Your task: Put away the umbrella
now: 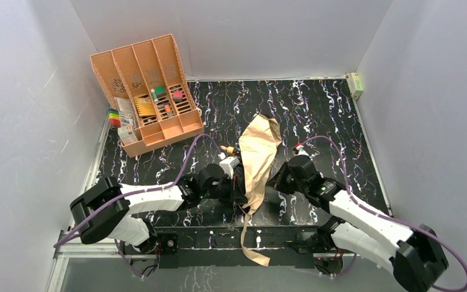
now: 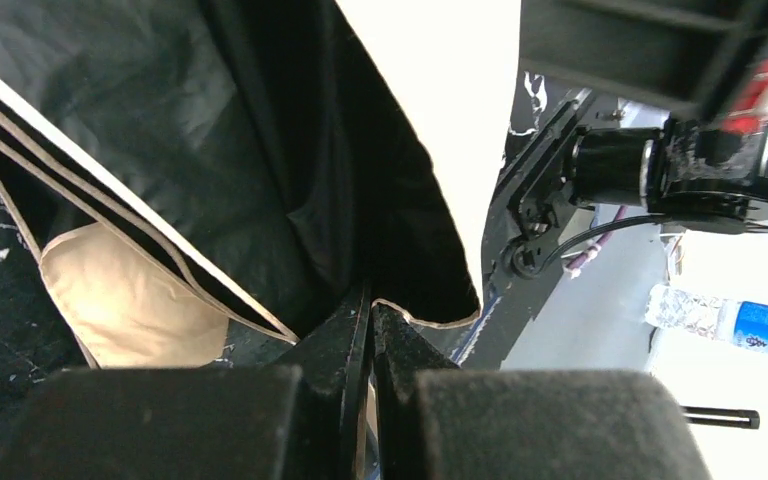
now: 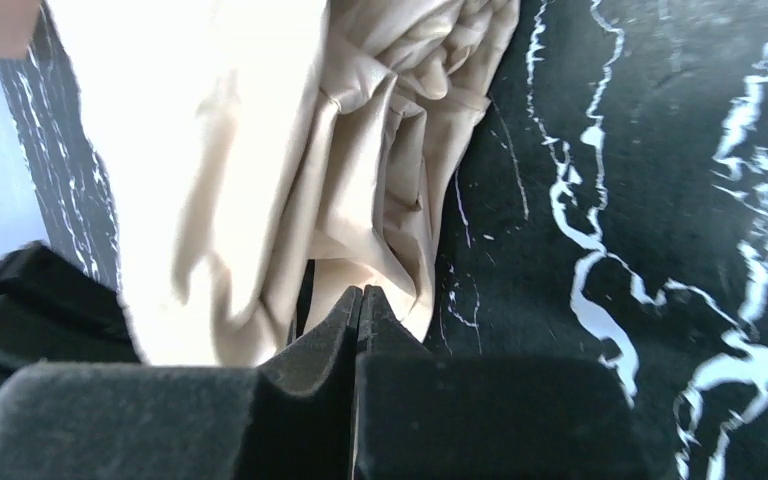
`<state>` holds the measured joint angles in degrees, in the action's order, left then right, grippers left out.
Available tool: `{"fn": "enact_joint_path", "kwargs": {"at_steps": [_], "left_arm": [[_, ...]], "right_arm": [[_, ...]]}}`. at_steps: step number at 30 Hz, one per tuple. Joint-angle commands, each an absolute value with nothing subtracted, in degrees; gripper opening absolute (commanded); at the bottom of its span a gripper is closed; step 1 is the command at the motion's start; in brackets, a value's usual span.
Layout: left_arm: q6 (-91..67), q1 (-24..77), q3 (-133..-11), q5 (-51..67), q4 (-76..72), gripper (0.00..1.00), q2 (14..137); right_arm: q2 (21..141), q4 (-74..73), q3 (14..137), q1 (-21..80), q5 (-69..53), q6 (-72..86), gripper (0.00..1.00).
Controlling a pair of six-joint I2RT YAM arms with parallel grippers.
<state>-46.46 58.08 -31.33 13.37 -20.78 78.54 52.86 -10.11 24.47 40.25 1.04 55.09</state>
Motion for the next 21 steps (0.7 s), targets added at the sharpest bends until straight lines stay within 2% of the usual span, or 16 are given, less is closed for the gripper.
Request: {"fn": "enact_joint_path", "kwargs": {"at_steps": [1,8,21], "left_arm": [[-47.31,59.95,-28.59,12.14,-28.77,0.0,81.17],[-47.17,60.82,-26.41,11.34,-30.02,0.0,87.26],[-47.29,61.11,-25.71,11.63,-31.58,0.0,90.1]], "right_arm": [[44.64,-25.11,29.74,40.32,7.39,54.24,0.03],[42.42,-9.67,30.8,40.39,-2.75,48.35,0.0],[64.18,13.39,28.37,40.4,-14.51,49.69,0.0]]}}
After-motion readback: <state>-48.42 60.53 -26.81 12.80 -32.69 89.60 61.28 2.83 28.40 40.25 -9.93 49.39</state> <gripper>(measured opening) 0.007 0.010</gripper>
